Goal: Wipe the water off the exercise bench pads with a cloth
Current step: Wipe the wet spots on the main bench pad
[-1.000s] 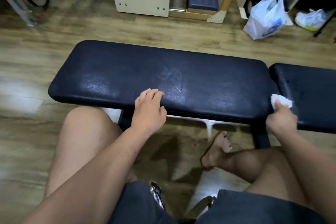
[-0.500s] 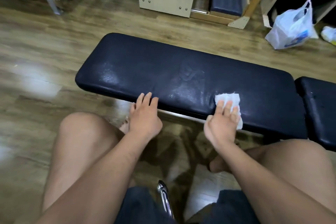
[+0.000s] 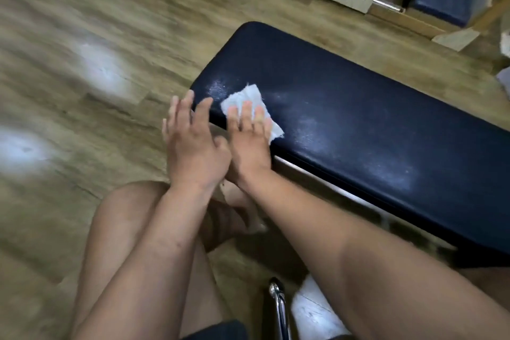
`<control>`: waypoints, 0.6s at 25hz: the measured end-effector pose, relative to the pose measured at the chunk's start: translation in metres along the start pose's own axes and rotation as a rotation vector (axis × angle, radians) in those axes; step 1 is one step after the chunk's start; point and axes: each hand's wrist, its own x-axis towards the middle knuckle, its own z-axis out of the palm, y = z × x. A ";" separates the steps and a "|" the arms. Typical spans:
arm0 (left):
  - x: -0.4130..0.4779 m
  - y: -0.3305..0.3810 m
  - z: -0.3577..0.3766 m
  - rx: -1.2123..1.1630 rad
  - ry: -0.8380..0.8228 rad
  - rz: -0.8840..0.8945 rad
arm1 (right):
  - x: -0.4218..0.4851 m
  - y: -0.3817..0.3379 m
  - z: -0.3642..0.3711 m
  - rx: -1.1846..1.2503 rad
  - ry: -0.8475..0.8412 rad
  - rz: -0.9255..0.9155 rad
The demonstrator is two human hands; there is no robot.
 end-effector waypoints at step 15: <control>0.040 0.034 0.031 0.078 -0.172 0.065 | -0.046 0.146 0.016 -0.002 0.300 -0.101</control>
